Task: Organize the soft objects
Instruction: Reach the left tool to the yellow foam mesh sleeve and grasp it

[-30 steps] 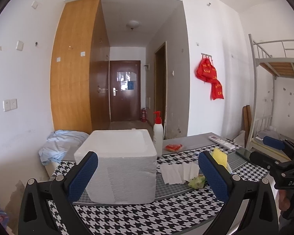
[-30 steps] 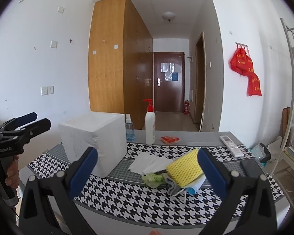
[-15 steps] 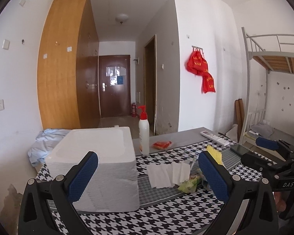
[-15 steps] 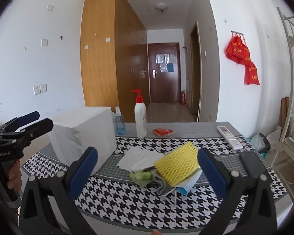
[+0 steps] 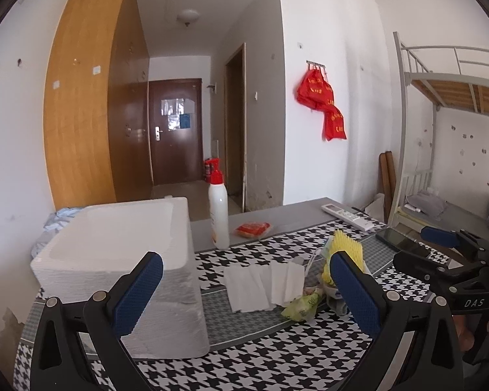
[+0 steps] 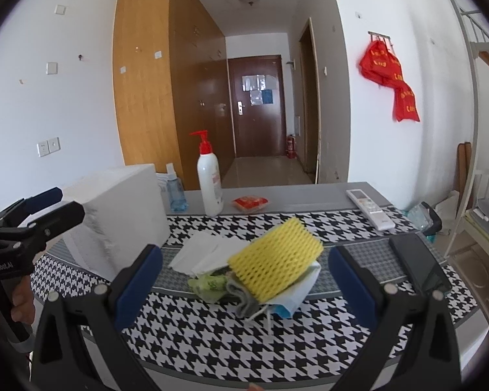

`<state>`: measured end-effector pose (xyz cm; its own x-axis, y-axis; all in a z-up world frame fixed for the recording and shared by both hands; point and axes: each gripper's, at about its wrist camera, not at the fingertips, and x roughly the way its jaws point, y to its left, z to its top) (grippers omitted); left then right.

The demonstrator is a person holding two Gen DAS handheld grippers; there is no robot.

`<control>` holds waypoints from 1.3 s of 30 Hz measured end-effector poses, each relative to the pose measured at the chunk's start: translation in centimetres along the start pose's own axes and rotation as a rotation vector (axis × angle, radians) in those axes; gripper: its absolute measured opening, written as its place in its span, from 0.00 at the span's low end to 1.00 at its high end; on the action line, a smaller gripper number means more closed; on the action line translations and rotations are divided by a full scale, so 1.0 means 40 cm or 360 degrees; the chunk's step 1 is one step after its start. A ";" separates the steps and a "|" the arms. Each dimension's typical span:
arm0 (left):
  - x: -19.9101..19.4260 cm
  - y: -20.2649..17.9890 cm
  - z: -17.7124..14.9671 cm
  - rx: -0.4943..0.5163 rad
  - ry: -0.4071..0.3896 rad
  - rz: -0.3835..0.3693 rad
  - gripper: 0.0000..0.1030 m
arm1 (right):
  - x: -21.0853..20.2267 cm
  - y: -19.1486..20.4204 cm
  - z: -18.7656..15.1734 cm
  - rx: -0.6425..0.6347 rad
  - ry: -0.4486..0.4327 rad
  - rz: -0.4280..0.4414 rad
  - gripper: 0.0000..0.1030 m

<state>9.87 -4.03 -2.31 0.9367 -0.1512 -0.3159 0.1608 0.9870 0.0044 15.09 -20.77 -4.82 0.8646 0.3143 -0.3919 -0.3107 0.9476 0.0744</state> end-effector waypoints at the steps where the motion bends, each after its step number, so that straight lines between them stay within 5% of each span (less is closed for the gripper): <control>1: 0.006 -0.002 0.000 0.0002 0.0007 -0.0005 0.99 | 0.003 -0.003 -0.001 0.0001 0.0003 -0.0003 1.00; 24: 0.166 -0.088 -0.018 0.0122 0.0205 -0.0171 0.99 | 0.075 -0.088 -0.050 0.0094 0.0159 -0.0084 1.00; 39: 0.279 -0.143 -0.032 0.0114 0.0374 -0.0406 0.99 | 0.086 -0.138 -0.075 0.0152 0.0204 -0.0118 1.00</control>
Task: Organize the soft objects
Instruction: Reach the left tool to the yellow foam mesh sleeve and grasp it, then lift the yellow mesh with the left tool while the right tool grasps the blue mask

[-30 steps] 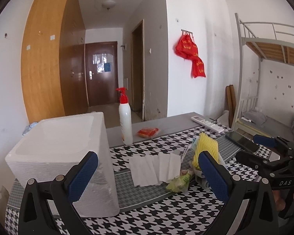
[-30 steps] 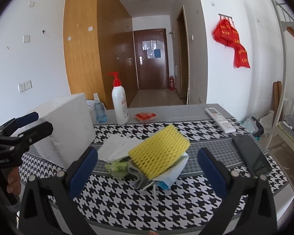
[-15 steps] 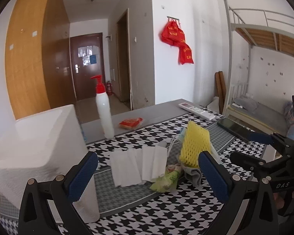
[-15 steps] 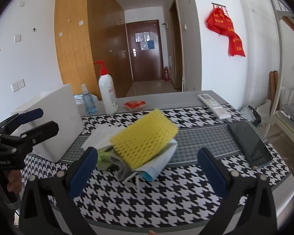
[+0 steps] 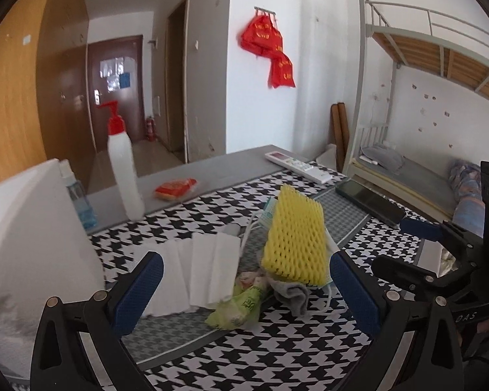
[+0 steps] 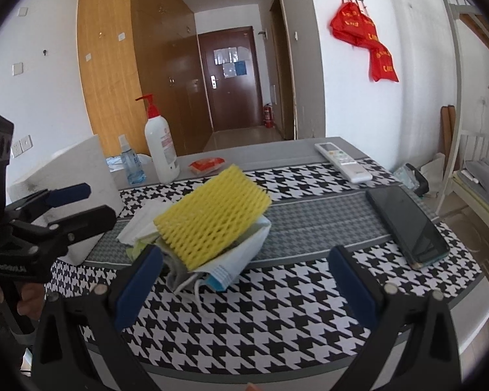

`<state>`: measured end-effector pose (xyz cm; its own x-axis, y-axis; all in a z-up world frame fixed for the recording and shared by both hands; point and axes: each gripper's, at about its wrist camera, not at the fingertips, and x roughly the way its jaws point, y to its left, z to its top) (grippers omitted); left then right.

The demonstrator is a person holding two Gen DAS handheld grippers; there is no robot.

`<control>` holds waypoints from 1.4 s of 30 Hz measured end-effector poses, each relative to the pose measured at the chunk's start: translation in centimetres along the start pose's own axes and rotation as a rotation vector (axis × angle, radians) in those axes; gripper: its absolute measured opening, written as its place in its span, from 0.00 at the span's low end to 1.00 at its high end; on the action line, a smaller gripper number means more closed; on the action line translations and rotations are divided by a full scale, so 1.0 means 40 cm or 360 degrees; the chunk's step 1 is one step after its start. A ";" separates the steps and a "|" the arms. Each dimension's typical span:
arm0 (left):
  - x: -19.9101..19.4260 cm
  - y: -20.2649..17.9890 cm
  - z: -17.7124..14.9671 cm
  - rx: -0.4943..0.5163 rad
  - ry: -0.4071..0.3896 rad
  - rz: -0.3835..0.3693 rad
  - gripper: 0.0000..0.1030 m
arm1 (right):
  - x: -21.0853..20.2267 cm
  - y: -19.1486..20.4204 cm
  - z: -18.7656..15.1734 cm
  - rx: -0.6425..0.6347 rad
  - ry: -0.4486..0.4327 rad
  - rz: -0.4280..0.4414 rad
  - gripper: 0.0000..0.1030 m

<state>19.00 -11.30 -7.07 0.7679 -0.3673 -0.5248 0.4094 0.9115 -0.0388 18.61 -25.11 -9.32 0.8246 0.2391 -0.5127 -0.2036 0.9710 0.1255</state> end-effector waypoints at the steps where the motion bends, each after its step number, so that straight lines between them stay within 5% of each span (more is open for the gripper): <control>1: 0.001 0.000 0.002 -0.0001 0.0006 0.0000 0.99 | 0.002 -0.004 -0.001 0.0002 0.0001 0.0001 1.00; 16: 0.128 -0.024 0.012 0.0011 0.0152 -0.0097 0.83 | 0.038 -0.037 -0.012 0.0011 0.0054 0.0016 1.00; 32: 0.195 -0.036 -0.006 -0.0028 0.0245 -0.0206 0.40 | 0.048 -0.074 -0.022 0.0019 0.0097 -0.0007 1.00; 39: 0.169 -0.019 -0.002 -0.0081 0.0150 -0.0245 0.11 | 0.065 -0.076 -0.017 0.0015 0.0130 -0.0016 1.00; 42: 0.161 -0.015 -0.002 -0.0088 0.0150 -0.0291 0.10 | 0.070 -0.068 -0.014 0.0002 0.0136 -0.0019 1.00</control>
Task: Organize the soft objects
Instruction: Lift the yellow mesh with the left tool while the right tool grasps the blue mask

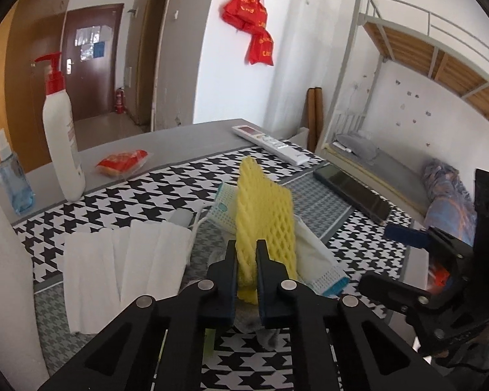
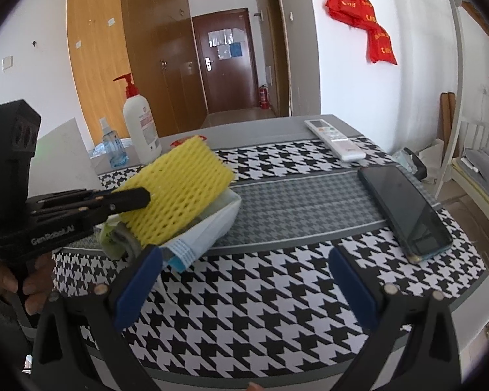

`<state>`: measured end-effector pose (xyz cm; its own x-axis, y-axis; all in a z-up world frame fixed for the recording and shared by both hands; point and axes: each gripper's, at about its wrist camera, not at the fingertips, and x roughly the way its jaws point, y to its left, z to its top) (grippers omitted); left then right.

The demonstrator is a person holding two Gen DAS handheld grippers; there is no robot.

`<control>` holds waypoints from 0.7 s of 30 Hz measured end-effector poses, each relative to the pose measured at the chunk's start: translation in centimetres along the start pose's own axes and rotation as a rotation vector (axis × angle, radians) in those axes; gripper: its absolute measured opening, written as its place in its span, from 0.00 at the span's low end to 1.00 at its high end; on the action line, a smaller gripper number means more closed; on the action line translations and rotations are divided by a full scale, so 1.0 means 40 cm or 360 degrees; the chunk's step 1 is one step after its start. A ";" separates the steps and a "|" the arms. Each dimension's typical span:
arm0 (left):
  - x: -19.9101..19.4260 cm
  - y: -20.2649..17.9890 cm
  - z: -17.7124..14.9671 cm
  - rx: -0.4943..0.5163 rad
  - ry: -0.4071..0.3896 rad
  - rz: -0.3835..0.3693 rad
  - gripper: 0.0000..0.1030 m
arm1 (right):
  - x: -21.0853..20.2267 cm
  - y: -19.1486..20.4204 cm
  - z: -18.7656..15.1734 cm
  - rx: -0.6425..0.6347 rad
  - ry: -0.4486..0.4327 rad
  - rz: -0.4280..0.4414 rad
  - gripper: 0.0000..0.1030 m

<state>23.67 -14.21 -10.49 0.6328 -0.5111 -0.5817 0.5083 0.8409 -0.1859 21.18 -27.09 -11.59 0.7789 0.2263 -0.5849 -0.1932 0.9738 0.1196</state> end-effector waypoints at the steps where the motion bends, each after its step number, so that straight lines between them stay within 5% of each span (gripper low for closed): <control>1: -0.003 -0.001 -0.001 -0.0002 -0.0004 -0.0022 0.10 | 0.001 0.003 0.001 -0.0001 -0.0001 -0.0002 1.00; 6: -0.037 -0.009 -0.003 0.0013 -0.0098 -0.0057 0.09 | 0.004 0.006 0.010 0.0019 0.0001 0.0008 0.99; 11: -0.096 0.013 0.003 -0.0045 -0.0263 -0.0089 0.09 | 0.022 0.022 0.018 0.0008 0.0044 0.0049 0.84; 21: -0.130 0.052 -0.008 -0.0082 -0.0339 0.0084 0.09 | 0.098 0.047 0.045 0.0051 0.0207 0.0053 0.73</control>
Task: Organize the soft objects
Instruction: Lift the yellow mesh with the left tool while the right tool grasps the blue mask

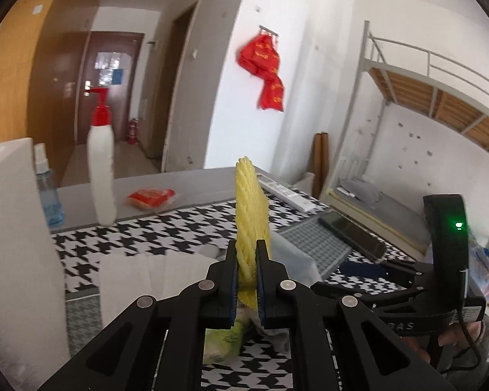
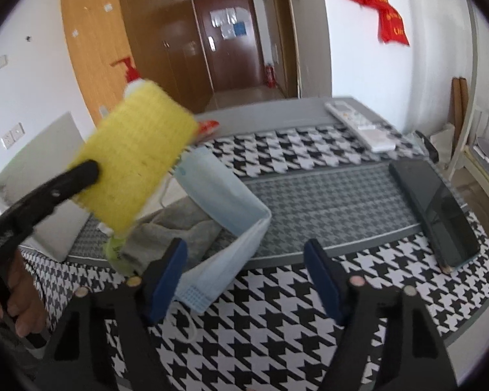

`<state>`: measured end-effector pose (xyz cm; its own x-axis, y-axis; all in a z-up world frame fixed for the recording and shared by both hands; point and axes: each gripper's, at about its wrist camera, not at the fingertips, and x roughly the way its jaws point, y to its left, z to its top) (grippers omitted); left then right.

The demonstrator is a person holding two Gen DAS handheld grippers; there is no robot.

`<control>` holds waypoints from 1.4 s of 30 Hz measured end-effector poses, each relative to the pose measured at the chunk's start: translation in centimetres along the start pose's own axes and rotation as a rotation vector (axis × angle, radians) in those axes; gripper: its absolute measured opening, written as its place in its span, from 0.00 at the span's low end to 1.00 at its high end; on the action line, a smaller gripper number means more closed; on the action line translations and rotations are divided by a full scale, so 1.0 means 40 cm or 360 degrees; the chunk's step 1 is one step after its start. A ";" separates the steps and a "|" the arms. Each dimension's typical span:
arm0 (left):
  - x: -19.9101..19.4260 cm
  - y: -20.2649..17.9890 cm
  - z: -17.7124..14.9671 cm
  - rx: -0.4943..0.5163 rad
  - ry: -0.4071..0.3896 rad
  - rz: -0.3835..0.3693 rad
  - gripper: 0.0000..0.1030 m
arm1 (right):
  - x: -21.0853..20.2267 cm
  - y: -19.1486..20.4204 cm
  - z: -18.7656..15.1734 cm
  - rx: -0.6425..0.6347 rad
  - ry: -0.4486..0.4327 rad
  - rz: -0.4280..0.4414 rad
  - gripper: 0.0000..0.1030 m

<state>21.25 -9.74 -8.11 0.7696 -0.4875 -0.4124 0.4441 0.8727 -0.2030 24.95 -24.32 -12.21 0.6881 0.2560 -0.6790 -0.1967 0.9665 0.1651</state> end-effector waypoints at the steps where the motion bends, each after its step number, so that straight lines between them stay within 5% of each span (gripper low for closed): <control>1: -0.002 0.003 -0.001 0.0006 -0.0008 0.0027 0.09 | 0.011 -0.003 0.000 0.0022 0.0033 -0.0001 0.70; 9: 0.001 0.026 -0.008 -0.0017 0.0017 0.0117 0.09 | 0.059 -0.003 0.000 0.0098 0.0139 0.0022 0.46; 15: -0.012 0.020 -0.012 0.0004 -0.0008 0.0118 0.09 | 0.083 0.000 0.000 0.0132 0.0207 0.0021 0.38; 17: -0.013 0.019 -0.011 0.0002 -0.0012 0.0122 0.09 | 0.090 0.001 -0.002 0.0142 0.0224 0.0027 0.22; 20: -0.020 0.020 -0.008 -0.0018 -0.0020 0.0118 0.09 | 0.092 0.000 -0.005 0.0168 0.0228 0.0031 0.12; 42: -0.188 -0.010 0.006 0.0096 -0.0240 0.0220 0.09 | -0.115 0.050 0.027 0.0163 -0.0163 0.0003 0.06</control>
<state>15.40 -6.42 -4.71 0.8829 -0.3658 -0.2944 0.3527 0.9306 -0.0983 22.16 -23.56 -7.99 0.7566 0.2533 -0.6028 -0.1291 0.9616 0.2421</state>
